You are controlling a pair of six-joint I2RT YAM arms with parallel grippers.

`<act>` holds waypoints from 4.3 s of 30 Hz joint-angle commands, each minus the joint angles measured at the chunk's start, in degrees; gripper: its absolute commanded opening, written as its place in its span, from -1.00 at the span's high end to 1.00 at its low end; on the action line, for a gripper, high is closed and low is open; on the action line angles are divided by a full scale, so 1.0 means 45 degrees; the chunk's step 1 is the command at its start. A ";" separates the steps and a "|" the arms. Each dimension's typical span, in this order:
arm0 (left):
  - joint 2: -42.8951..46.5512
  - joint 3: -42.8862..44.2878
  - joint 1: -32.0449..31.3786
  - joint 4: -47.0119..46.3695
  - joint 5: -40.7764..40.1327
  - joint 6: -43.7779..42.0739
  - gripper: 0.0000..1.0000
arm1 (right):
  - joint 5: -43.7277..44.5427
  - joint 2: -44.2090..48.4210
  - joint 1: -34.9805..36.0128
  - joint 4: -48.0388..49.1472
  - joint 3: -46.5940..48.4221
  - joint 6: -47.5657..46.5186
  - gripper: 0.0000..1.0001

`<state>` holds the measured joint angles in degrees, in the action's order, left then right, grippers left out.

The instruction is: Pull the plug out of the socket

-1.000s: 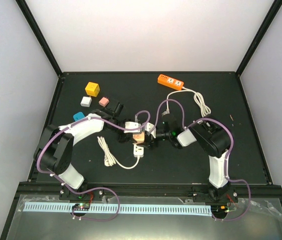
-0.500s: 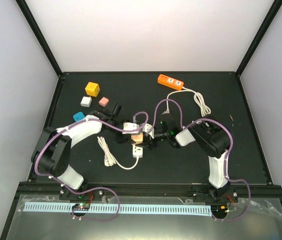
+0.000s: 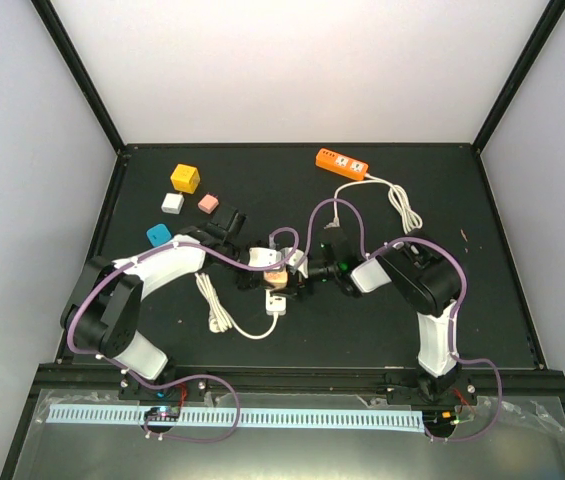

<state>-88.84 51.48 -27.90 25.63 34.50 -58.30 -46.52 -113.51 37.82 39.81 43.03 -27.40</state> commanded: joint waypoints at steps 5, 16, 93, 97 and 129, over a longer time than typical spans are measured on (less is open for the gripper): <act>-0.0073 0.0015 -0.0149 -0.0221 -0.0185 0.0478 -0.32 | 0.0318 -0.0151 0.0149 -0.0788 -0.0308 -0.0714 -0.93; 0.0137 0.0102 -0.0009 -0.0087 0.0116 0.0864 0.22 | -0.0115 0.0031 0.0188 -0.1634 -0.0260 -0.0393 -1.00; 0.1510 0.3075 0.4543 0.3297 -0.8202 -0.5788 0.60 | 0.1496 -0.0368 0.0586 -0.3196 0.0557 -0.0963 -1.00; 0.0980 0.2979 0.4477 0.2612 -0.9609 -0.6626 0.58 | 0.1467 -0.0350 0.0574 -0.3164 0.0536 -0.0927 -1.00; -0.2607 0.3608 0.3212 0.0722 -1.1770 -0.7352 -0.38 | 0.1508 -0.0184 0.0558 -0.2524 0.0234 -0.0622 -1.00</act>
<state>-100.42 63.57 -12.91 26.55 -20.23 -94.02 -43.66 -113.51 40.42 32.77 47.05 -28.14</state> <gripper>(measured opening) 0.648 0.999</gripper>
